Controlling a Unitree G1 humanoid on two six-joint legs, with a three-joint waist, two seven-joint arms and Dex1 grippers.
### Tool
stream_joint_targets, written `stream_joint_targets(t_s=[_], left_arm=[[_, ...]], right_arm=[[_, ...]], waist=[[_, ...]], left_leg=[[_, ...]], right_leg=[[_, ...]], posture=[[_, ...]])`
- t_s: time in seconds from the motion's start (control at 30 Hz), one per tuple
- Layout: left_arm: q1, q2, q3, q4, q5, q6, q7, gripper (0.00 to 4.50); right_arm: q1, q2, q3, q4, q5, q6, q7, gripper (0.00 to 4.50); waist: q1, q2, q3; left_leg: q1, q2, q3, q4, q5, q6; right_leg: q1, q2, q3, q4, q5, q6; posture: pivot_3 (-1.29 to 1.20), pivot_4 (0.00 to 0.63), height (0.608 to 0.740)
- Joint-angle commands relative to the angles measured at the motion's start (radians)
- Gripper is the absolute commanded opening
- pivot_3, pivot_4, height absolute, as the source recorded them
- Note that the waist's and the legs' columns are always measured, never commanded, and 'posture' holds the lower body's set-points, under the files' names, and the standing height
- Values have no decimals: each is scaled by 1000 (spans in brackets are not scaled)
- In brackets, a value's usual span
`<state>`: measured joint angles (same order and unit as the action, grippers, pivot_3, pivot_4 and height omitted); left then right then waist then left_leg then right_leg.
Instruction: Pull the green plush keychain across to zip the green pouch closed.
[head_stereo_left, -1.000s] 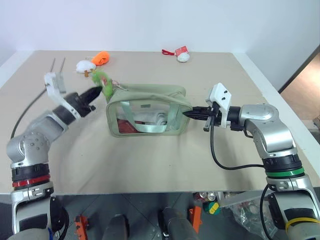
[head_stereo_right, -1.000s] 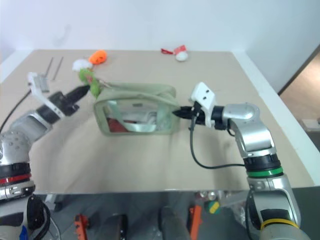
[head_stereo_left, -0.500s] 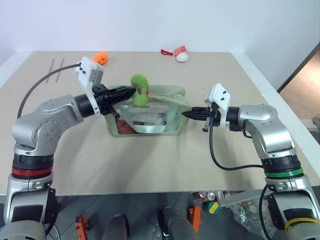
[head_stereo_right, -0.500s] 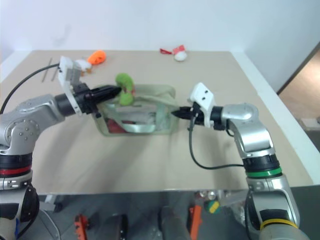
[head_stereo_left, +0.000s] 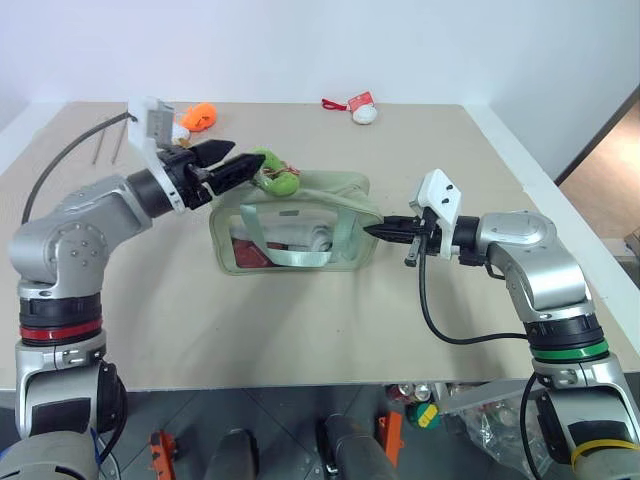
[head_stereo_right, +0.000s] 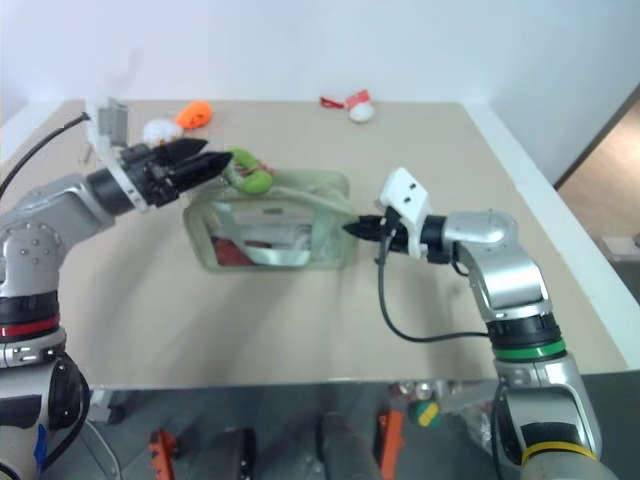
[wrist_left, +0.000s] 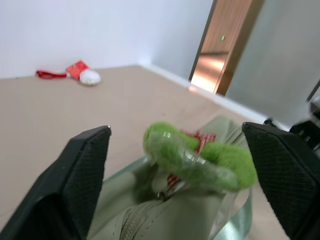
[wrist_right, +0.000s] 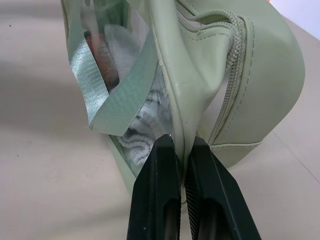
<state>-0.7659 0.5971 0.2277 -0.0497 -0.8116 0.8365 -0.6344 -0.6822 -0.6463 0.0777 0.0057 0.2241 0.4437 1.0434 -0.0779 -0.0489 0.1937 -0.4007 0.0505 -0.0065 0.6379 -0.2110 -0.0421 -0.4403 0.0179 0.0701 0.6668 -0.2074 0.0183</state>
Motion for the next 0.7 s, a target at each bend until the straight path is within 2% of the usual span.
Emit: stream_joint_targets(t_s=[0.03, 0.13, 0.23, 0.33, 0.53, 0.7], left_arm=[[77, 78, 161, -118, -133, 56, -41, 4302], [240, 177, 213, -177, -130, 69, -118, 4302], [398, 252, 226, -206, -103, 52, -178, 4302], [535, 288, 239, -224, -73, 35, -224, 4302], [507, 226, 165, -188, -26, -20, -183, 4302], [437, 164, 103, -120, 21, -56, -164, 4302]], right_arm=[[-17, 3, 20, -3, 4, -2, 13, 0], [-24, 5, 24, 6, 3, -8, 17, 0], [-33, 6, 30, 21, 2, -16, 19, 0], [-38, 6, 34, 28, 2, -22, 24, 0], [-50, 10, 40, 33, 2, -26, 31, 0], [-45, 7, 41, 20, 3, -22, 33, 0]], waist=[[-2, 0, 0], [-19, 0, 0], [-15, -1, 0], [-12, -1, 0], [-6, -1, 0], [-9, -1, 0]], left_leg=[[0, 0, 0, 0, 0, 0], [1, 1, 2, -2, 0, 0], [2, 1, 1, -3, 0, 0], [1, 1, 0, -3, 0, 0], [2, 1, 2, -1, 0, 0], [2, 1, 2, -2, 0, 0]], right_leg=[[0, 0, 0, 0, 0, 0], [-1, 1, 2, 0, 0, 0], [-1, 0, 0, 0, -2, -2], [-1, 0, -1, 0, -2, -2], [0, 0, 0, 0, -3, -6], [0, 1, 1, 0, 0, -2]], posture=[[0, 150, 740], [0, 150, 740], [0, 150, 740], [0, 150, 740], [0, 150, 740], [0, 150, 740]])
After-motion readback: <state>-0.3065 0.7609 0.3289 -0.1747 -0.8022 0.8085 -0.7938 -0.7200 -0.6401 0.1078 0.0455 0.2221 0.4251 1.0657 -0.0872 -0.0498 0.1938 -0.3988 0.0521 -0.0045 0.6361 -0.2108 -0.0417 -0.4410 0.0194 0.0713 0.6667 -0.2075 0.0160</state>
